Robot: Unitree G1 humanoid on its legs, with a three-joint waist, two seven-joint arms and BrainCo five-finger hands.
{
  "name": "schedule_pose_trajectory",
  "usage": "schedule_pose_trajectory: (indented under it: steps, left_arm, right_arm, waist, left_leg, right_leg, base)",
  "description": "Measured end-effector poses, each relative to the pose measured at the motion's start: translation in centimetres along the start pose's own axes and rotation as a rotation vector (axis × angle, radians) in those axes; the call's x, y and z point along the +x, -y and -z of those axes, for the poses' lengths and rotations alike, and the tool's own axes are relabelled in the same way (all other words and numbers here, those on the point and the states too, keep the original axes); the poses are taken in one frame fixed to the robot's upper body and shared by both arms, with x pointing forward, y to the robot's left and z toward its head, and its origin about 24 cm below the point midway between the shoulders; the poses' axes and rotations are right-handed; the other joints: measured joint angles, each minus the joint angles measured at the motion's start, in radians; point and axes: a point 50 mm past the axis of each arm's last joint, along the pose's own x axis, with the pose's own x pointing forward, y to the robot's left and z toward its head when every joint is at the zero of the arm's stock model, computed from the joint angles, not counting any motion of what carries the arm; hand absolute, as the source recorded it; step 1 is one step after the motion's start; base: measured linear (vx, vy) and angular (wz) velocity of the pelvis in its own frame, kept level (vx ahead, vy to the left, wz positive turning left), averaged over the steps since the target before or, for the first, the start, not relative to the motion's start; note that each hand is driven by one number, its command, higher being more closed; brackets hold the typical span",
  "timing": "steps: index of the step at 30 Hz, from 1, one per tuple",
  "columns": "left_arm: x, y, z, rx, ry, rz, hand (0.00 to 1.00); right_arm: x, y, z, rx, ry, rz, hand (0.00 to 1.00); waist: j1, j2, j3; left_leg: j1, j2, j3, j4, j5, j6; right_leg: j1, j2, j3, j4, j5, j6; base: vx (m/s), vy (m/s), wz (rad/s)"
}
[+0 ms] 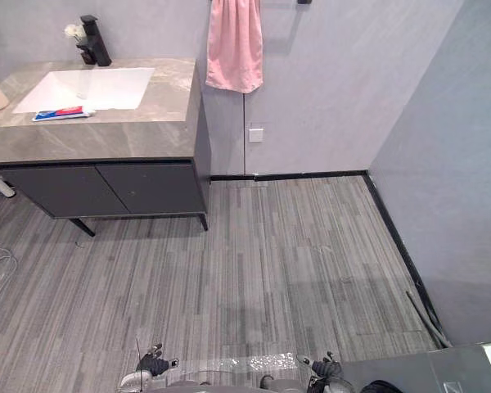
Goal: Organize washtable
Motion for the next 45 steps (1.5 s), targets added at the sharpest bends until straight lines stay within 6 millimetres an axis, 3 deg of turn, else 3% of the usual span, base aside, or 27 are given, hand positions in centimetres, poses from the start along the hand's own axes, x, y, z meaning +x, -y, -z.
schedule_pose_trajectory:
  steps: [2, 3, 5, 8, 9, 10, 13, 14, 15, 16, 17, 19, 20, 23, 26, 27, 28, 31, 32, 33, 36, 38, 39, 41, 43, 44, 45]
  left_arm:
    - [0.0, 0.2, -0.9, -0.039, 0.038, -0.006, 0.0]
    - [0.0, 0.3, -1.0, -0.041, 0.043, -0.003, 0.0]
    - [0.0, 0.7, -1.2, -0.043, 0.05, 0.005, 0.0]
    - [0.0, 0.8, -1.5, -0.033, 0.071, 0.009, 0.0]
    - [-0.1, 1.1, -1.5, -0.021, 0.075, 0.018, 0.0]
    - [-0.2, 1.2, -1.2, -0.013, 0.07, 0.024, 0.0]
    - [0.1, 0.8, -2.1, 0.019, 0.098, 0.016, 0.0]
    - [0.1, 0.8, -2.2, 0.033, 0.105, 0.018, 0.0]
    - [0.1, 0.9, -2.2, 0.038, 0.104, 0.023, 0.0]
    - [0.0, 1.1, -2.2, 0.044, 0.104, 0.03, 0.0]
    - [0.1, 1.4, -2.4, 0.05, 0.107, 0.039, 0.0]
    - [0.1, 2.1, -2.5, 0.056, 0.107, 0.059, 0.0]
    - [0.1, 2.3, -2.6, 0.054, 0.107, 0.064, 0.0]
    - [0.2, 2.4, -2.5, 0.058, 0.097, 0.068, 0.0]
    - [0.2, 2.3, -2.1, 0.06, 0.08, 0.065, 0.0]
    - [0.2, 2.6, -1.9, 0.053, 0.067, 0.068, 0.0]
    - [0.1, 3.1, -1.8, 0.041, 0.063, 0.081, 0.0]
    - [0.0, 4.2, -2.0, 0.016, 0.068, 0.103, 0.0]
    - [-0.1, 4.5, -2.0, 0.01, 0.069, 0.113, 0.0]
    - [-0.1, 4.6, -2.2, 0.006, 0.08, 0.115, 0.0]
    - [-0.1, 4.1, -3.3, -0.013, 0.125, 0.098, 0.0]
    - [-0.2, 4.2, -3.9, -0.015, 0.149, 0.1, 0.0]
    - [-0.2, 4.3, -4.1, -0.014, 0.159, 0.103, 0.0]
    - [-0.2, 4.2, -4.1, -0.013, 0.161, 0.101, 0.0]
    - [-0.2, 4.4, -3.9, -0.003, 0.157, 0.108, 0.0]
    - [-0.2, 4.4, -4.0, 0.007, 0.159, 0.11, 0.0]
    - [-0.1, 3.7, -3.9, 0.02, 0.16, 0.096, 0.0]
  right_arm:
    - [0.0, -0.3, -0.5, -0.001, 0.022, -0.011, 0.0]
    - [0.0, -0.3, -0.6, -0.002, 0.026, -0.011, 0.0]
    - [0.1, -0.3, -1.0, 0.001, 0.035, -0.012, 0.0]
    - [0.1, -0.9, -1.4, 0.008, 0.046, -0.027, 0.0]
    - [0.2, -1.1, -1.6, 0.0, 0.051, -0.034, 0.0]
    - [0.2, -1.2, -1.6, -0.01, 0.053, -0.039, 0.0]
    - [-0.1, -2.2, -1.2, -0.02, 0.05, -0.068, 0.0]
    - [-0.2, -2.5, -1.2, -0.024, 0.054, -0.078, 0.0]
    - [-0.2, -2.7, -1.6, -0.034, 0.071, -0.089, 0.0]
    - [-0.3, -2.8, -1.8, -0.039, 0.085, -0.098, 0.0]
    - [-0.3, -2.8, -2.0, -0.038, 0.093, -0.1, 0.0]
    - [-0.3, -3.0, -2.4, -0.04, 0.108, -0.109, 0.0]
    - [-0.3, -3.3, -2.6, -0.041, 0.114, -0.116, 0.0]
    - [-0.2, -3.5, -3.3, -0.042, 0.135, -0.123, 0.0]
    - [0.0, -3.5, -3.6, -0.048, 0.138, -0.121, 0.0]
    - [0.1, -3.2, -3.9, -0.054, 0.144, -0.115, 0.0]
    - [0.2, -3.0, -4.4, -0.055, 0.156, -0.11, 0.0]
    - [0.2, -2.8, -4.5, -0.054, 0.159, -0.104, 0.0]
    - [0.2, -2.8, -4.2, -0.054, 0.148, -0.105, 0.0]
    - [0.1, -3.1, -4.0, -0.062, 0.142, -0.115, 0.0]
    - [0.0, -4.3, -3.7, -0.06, 0.131, -0.144, 0.0]
    - [-0.1, -4.5, -3.5, -0.051, 0.124, -0.147, 0.0]
    - [-0.1, -4.4, -3.3, -0.047, 0.116, -0.144, 0.0]
    - [-0.1, -4.4, -3.2, -0.046, 0.112, -0.141, 0.0]
    - [-0.1, -4.0, -3.1, -0.051, 0.109, -0.131, 0.0]
    - [0.0, -4.0, -2.6, -0.055, 0.089, -0.13, 0.0]
    - [-0.1, -4.4, -2.3, -0.054, 0.078, -0.142, 0.0]
  waist:
    - [0.02, 0.015, 0.023]
    - [0.024, 0.019, 0.024]
    - [0.023, 0.025, 0.024]
    - [0.03, 0.016, 0.024]
    - [0.032, 0.026, 0.019]
    - [0.038, 0.031, 0.016]
    - [0.058, -0.015, 0.008]
    - [0.054, -0.031, 0.007]
    - [0.049, -0.034, 0.011]
    - [0.048, -0.03, 0.013]
    - [0.047, -0.031, 0.014]
    - [0.049, -0.019, 0.02]
    - [0.047, -0.017, 0.022]
    - [0.022, -0.015, 0.023]
    - [0.02, -0.018, 0.033]
    - [0.025, 0.007, 0.037]
    - [0.022, 0.033, 0.039]
    - [0.018, 0.052, 0.044]
    - [0.016, 0.052, 0.047]
    - [0.024, 0.047, 0.058]
    - [0.029, 0.022, 0.078]
    - [0.038, 0.024, 0.077]
    - [0.053, 0.025, 0.076]
    - [0.054, 0.025, 0.077]
    - [0.055, 0.04, 0.066]
    - [0.054, 0.025, 0.061]
    - [0.056, -0.014, 0.047]
  left_leg:
    - [-0.14, 0.045, 0.006, 0.292, 0.053, -0.017]
    - [-0.156, 0.043, 0.003, 0.306, 0.041, -0.009]
    - [-0.202, 0.022, 0.007, 0.261, 0.0, 0.024]
    - [-0.244, -0.031, -0.015, 0.029, 0.012, 0.022]
    - [-0.242, -0.048, -0.039, -0.097, 0.024, 0.027]
    - [-0.237, -0.044, -0.052, -0.12, 0.079, 0.071]
    - [-0.181, -0.057, 0.016, -0.103, 0.049, 0.106]
    - [-0.143, -0.067, 0.032, -0.109, 0.024, 0.12]
    - [-0.089, -0.076, 0.038, -0.137, -0.002, 0.131]
    - [-0.05, -0.082, 0.043, -0.153, -0.018, 0.134]
    - [-0.02, -0.084, 0.043, -0.163, -0.03, 0.136]
    - [0.091, -0.088, 0.044, -0.217, -0.046, 0.134]
    - [0.155, -0.085, 0.039, -0.266, -0.046, 0.134]
    - [0.234, -0.079, 0.023, -0.32, -0.048, 0.131]
    - [0.317, -0.081, -0.004, -0.346, -0.081, 0.077]
    - [0.348, -0.058, -0.031, -0.339, -0.105, 0.05]
    - [0.34, -0.028, -0.056, -0.301, -0.095, 0.036]
    - [0.286, -0.004, -0.103, -0.116, -0.068, 0.018]
    - [0.206, 0.014, -0.139, 0.103, -0.016, 0.008]
    - [0.096, 0.052, -0.153, 0.364, 0.015, -0.005]
    - [-0.067, 0.107, -0.076, 0.54, 0.01, 0.004]
    - [-0.141, 0.117, -0.023, 0.47, -0.003, 0.026]
    - [-0.159, 0.109, 0.021, 0.346, -0.011, 0.039]
    - [-0.162, 0.08, 0.062, 0.101, -0.003, 0.042]
    - [-0.153, 0.053, 0.055, -0.096, 0.108, 0.067]
    - [-0.139, 0.032, 0.057, -0.103, 0.122, 0.097]
    - [-0.124, -0.009, 0.073, -0.134, 0.111, 0.112]
  right_leg:
    - [0.032, 0.005, 0.037, -0.001, -0.013, -0.024]
    - [0.039, 0.002, 0.052, -0.002, -0.015, -0.027]
    - [0.065, -0.017, 0.091, -0.022, -0.018, -0.026]
    - [0.087, -0.052, 0.147, -0.07, -0.023, -0.009]
    - [0.087, -0.052, 0.167, -0.077, -0.039, 0.018]
    - [0.088, -0.048, 0.191, -0.075, -0.057, 0.036]
    - [0.066, -0.08, 0.195, 0.054, -0.07, 0.062]
    - [0.016, -0.084, 0.177, 0.198, -0.073, 0.108]
    - [-0.074, -0.086, 0.138, 0.414, -0.044, 0.189]
    - [-0.137, -0.1, 0.109, 0.565, -0.033, 0.218]
    - [-0.168, -0.107, 0.075, 0.637, -0.042, 0.209]
    - [-0.241, -0.137, -0.059, 0.719, -0.081, 0.144]
    - [-0.268, -0.139, -0.123, 0.682, -0.103, 0.11]
    - [-0.337, -0.13, -0.202, 0.491, -0.1, 0.089]
    - [-0.375, -0.09, -0.201, 0.216, 0.074, 0.034]
    - [-0.347, -0.067, -0.2, 0.228, 0.156, -0.01]
    - [-0.341, -0.056, -0.211, 0.255, 0.119, -0.021]
    - [-0.279, -0.051, -0.243, 0.265, 0.042, -0.027]
    - [-0.22, -0.046, -0.262, 0.239, 0.019, -0.032]
    - [-0.141, -0.036, -0.27, 0.204, 0.006, -0.04]
    - [-0.014, -0.029, -0.273, 0.114, -0.011, -0.043]
    - [0.028, -0.035, -0.275, 0.082, -0.016, -0.03]
    - [0.049, -0.046, -0.27, 0.075, -0.022, -0.017]
    - [0.084, -0.064, -0.27, 0.063, -0.037, 0.009]
    - [0.092, -0.063, -0.264, 0.068, -0.062, 0.05]
    - [0.101, -0.084, -0.246, 0.065, -0.072, 0.064]
    - [0.102, -0.119, -0.23, 0.053, -0.079, 0.077]
  base:
    - [0.16, -0.068, -0.4]
    - [0.25, 0.007, -0.52]
    - [0.35, 0.067, -0.53]
    - [0.35, 0.142, -0.62]
    - [0.47, 0.274, -0.87]
    - [0.51, 0.321, -0.98]
    - [0.41, 0.242, -0.6]
    - [0.49, 0.268, -0.36]
    - [0.48, 0.26, -0.32]
    - [0.3, 0.16, -0.15]
    - [0.38, 0.152, 0.01]
    - [0.44, 0.112, 0.13]
    - [0.34, 0.025, 0.19]
    - [0.48, -0.04, 0.4]
    - [0.54, -0.152, 0.3]
    - [0.53, -0.171, 0.25]
    - [0.52, -0.181, 0.28]
    - [0.43, -0.201, 0.32]
    - [0.44, -0.212, 0.42]
    - [0.41, -0.18, 0.35]
    - [0.26, -0.072, 0.15]
    - [0.23, 0.025, 0.01]
    - [0.24, 0.087, -0.09]
    - [0.27, 0.153, 0.01]
    - [0.28, 0.21, 0.03]
    - [0.29, 0.219, -0.06]
    - [0.38, 0.233, -0.1]
